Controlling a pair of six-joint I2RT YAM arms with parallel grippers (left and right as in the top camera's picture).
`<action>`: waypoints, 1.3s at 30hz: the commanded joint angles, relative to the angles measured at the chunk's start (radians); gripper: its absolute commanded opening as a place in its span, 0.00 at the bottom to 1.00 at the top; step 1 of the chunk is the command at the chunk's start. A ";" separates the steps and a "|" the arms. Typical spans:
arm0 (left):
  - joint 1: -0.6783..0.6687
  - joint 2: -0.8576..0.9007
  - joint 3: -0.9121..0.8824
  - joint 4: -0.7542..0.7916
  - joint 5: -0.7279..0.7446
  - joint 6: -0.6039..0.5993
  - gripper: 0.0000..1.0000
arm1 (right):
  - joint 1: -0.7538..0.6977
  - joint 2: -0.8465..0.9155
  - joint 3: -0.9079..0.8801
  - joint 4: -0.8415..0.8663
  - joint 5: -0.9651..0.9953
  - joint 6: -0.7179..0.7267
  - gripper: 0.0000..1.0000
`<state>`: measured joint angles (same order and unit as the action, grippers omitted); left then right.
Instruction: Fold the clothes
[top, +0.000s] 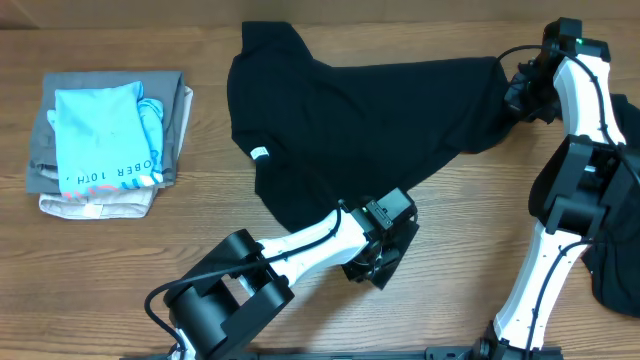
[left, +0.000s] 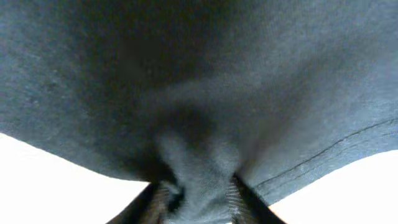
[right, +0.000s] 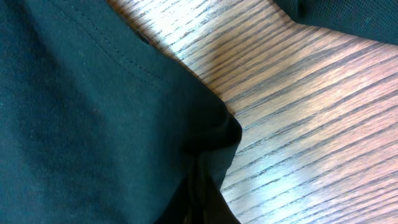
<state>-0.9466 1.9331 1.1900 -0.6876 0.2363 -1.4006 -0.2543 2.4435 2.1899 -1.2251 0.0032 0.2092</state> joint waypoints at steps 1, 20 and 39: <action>0.000 0.024 -0.026 0.003 0.024 0.018 0.25 | 0.002 -0.046 0.029 0.000 -0.009 0.000 0.04; 0.105 -0.215 0.209 -0.664 -0.436 0.410 0.04 | -0.068 -0.154 0.029 -0.085 -0.077 0.008 0.04; 0.267 -0.776 0.587 -0.830 -0.616 0.667 0.04 | -0.146 -0.708 0.029 -0.318 -0.077 0.027 0.04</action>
<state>-0.6994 1.1877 1.6421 -1.4891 -0.3157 -0.8398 -0.3759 1.8542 2.1899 -1.5425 -0.0940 0.2279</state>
